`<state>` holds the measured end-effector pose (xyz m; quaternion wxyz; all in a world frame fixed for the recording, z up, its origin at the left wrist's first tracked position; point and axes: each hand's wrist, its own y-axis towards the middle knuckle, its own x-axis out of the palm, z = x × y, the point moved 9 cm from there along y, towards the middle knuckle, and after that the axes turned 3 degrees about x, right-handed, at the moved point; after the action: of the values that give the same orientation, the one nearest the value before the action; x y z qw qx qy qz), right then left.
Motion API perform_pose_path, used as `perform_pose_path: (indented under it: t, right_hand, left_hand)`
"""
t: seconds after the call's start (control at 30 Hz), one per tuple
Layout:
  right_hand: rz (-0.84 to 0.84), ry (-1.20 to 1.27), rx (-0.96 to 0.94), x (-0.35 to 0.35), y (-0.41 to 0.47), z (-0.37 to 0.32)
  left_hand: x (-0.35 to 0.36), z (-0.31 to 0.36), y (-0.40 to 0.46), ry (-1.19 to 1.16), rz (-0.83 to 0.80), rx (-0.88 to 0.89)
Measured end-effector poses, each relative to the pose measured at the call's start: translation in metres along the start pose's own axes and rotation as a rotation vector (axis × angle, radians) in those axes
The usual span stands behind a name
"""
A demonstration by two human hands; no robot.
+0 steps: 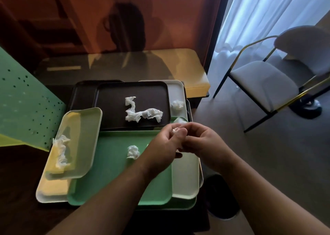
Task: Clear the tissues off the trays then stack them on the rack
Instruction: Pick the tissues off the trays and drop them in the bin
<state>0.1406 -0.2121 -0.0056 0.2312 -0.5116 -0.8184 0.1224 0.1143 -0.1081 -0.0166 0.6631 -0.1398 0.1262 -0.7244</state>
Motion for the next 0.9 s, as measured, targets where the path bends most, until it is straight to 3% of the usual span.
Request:
perform_pose_path:
  t: [0.2,0.37,0.6,0.67,0.77,0.9]
  right_hand:
    - [0.286,-0.412,-0.111,-0.021,0.007,-0.002]
    - [0.138,-0.378,-0.008,-0.014,0.022,-0.002]
    - [-0.081,-0.371,-0.044,0.006,0.039,-0.024]
    - [0.069,-0.361,-0.011,-0.018,0.050,-0.025]
    - [0.464,-0.364,0.065,-0.077,0.065,-0.015]
    - [0.523,-0.680,0.096,-0.092,0.093,-0.007]
  left_hand:
    - [-0.007,0.006,0.008,0.076,0.143,0.008]
    - [-0.013,0.018,0.012,0.047,0.186,-0.015]
    - [-0.048,0.036,0.022,0.088,0.319,-0.018]
    - [-0.061,0.030,0.027,-0.010,0.376,-0.040]
    - [-0.081,0.020,0.034,-0.031,0.423,-0.045]
    - [-0.090,0.012,0.045,0.059,0.390,-0.016]
